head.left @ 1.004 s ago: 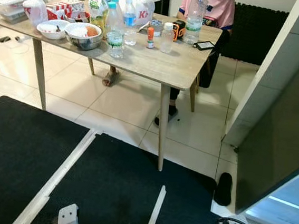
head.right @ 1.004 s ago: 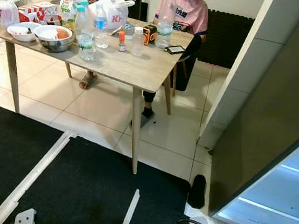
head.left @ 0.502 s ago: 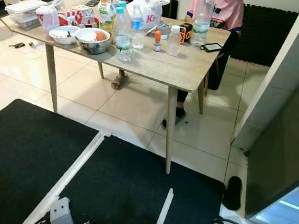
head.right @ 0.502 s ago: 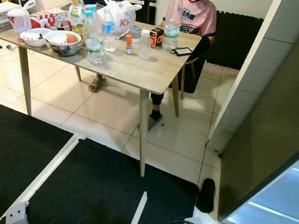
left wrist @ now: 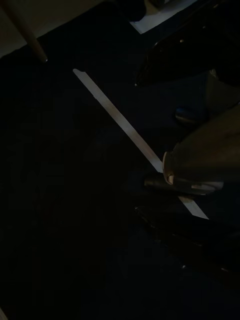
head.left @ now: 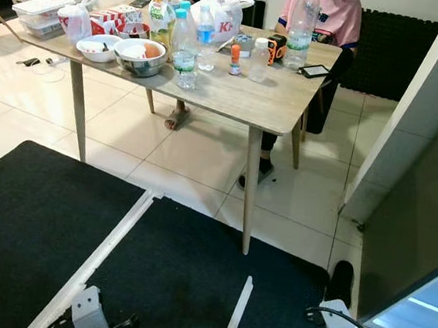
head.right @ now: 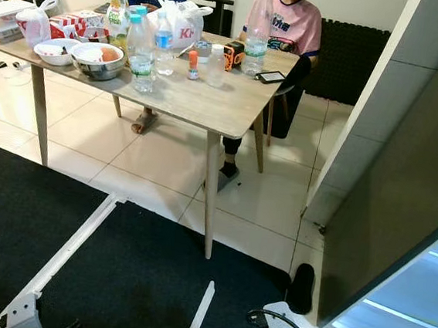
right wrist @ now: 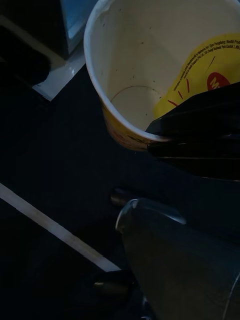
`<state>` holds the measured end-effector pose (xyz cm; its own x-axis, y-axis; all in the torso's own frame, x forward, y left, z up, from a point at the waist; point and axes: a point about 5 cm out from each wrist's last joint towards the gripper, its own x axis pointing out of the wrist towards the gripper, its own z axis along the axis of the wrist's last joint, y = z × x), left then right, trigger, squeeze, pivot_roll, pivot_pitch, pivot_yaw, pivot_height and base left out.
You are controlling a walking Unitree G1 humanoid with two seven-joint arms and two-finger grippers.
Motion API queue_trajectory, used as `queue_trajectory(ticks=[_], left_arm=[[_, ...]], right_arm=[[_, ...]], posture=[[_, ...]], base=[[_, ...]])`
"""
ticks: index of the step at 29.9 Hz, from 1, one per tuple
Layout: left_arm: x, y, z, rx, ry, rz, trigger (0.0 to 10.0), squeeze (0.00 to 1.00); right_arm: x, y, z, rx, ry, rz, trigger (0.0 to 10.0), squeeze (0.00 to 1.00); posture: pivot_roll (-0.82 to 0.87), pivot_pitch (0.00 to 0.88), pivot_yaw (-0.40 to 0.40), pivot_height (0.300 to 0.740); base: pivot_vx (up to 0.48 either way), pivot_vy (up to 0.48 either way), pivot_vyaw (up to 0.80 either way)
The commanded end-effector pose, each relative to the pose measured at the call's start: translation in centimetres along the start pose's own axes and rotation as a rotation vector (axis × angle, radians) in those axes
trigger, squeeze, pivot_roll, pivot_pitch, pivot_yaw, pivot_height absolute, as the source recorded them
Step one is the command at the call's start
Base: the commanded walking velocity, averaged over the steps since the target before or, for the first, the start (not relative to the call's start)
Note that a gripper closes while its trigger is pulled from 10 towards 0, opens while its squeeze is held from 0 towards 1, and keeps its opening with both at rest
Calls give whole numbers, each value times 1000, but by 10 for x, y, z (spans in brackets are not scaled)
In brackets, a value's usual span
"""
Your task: Restocking fridge
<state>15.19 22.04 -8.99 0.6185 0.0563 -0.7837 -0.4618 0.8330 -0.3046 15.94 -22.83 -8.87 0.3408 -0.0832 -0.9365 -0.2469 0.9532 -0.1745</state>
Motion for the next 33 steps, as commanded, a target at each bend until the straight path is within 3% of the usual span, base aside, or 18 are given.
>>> queue_trajectory(ticks=[1, 33], left_arm=[[0, -2, -4, -3, 13, -2, 10000, 0], [-1, 0, -8, 77, 55, -8, 10000, 0]], right_arm=[[0, 2, 1, -17, -5, 9, 10000, 0], [1, 8, -4, -9, 1, 13, 10000, 0]], posture=[[22, 0, 22, 740], [10, 0, 61, 740]], base=[[0, 0, 0], [0, 0, 0]])
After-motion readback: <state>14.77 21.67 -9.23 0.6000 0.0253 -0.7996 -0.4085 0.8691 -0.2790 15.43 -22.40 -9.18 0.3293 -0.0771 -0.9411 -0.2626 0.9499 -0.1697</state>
